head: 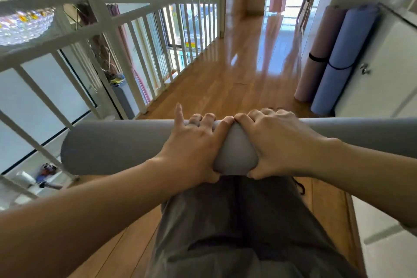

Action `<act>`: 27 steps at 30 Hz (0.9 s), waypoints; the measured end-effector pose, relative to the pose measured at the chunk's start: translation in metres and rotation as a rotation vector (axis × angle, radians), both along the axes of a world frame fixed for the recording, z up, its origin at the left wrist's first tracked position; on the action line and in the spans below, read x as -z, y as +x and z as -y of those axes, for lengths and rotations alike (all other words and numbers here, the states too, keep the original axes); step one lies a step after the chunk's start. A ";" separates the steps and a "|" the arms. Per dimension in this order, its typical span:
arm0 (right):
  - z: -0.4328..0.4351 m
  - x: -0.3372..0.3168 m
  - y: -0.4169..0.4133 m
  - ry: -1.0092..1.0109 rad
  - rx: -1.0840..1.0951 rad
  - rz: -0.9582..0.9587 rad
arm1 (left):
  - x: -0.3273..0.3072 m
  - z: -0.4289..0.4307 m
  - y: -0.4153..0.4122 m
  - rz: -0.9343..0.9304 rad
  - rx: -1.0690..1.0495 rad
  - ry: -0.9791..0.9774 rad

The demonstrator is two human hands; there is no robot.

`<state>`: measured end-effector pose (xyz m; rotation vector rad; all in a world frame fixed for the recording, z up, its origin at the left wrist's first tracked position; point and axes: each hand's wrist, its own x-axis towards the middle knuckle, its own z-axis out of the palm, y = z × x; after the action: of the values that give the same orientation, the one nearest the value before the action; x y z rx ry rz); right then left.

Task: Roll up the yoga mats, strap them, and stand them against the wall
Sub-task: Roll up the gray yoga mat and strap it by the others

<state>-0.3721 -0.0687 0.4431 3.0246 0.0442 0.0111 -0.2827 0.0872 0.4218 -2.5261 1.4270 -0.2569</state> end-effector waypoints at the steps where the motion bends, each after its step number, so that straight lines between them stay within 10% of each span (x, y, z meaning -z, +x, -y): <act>1: -0.005 0.007 -0.006 0.003 0.005 -0.029 | 0.007 -0.004 -0.007 -0.020 -0.008 0.018; 17: 0.001 0.049 -0.012 0.068 0.070 -0.197 | 0.011 0.028 0.035 -0.521 -0.061 0.249; 27: 0.036 0.033 0.035 0.236 0.095 -0.338 | 0.031 0.031 0.035 -0.290 0.000 0.115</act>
<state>-0.3369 -0.1052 0.4099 3.2199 -0.0768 -0.5390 -0.2480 0.0561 0.3909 -2.5462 1.4912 0.1954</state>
